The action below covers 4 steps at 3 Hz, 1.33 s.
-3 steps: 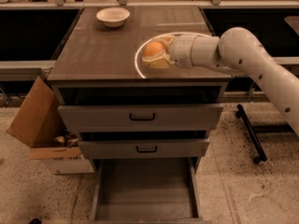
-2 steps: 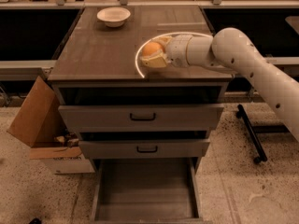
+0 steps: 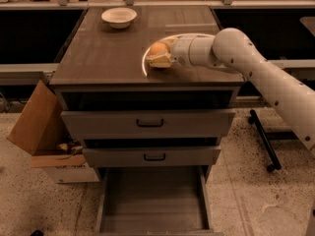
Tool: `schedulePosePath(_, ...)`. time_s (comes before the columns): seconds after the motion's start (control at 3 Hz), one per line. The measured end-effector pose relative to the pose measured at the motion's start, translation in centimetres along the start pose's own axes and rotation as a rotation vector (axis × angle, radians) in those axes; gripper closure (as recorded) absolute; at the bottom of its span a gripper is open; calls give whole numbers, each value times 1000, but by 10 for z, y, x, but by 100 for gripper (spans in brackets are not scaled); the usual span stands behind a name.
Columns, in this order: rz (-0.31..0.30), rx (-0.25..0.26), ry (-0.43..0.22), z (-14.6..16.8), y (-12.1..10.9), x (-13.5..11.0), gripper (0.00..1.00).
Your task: Pick orange from bottom drawer and place on counter
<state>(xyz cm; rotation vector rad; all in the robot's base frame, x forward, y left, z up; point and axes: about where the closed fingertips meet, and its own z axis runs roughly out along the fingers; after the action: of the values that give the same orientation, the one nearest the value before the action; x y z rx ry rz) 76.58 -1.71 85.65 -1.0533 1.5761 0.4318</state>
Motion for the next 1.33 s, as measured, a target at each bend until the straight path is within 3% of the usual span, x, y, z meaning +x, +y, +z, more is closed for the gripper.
schedulePosePath(0.67,64,30,-42,6,-11,3,4)
schedulePosePath(1.0,87,40,-68,4,-14,2,0)
schedulePosePath(1.33,90,57,-109,-21,-17,-6,0)
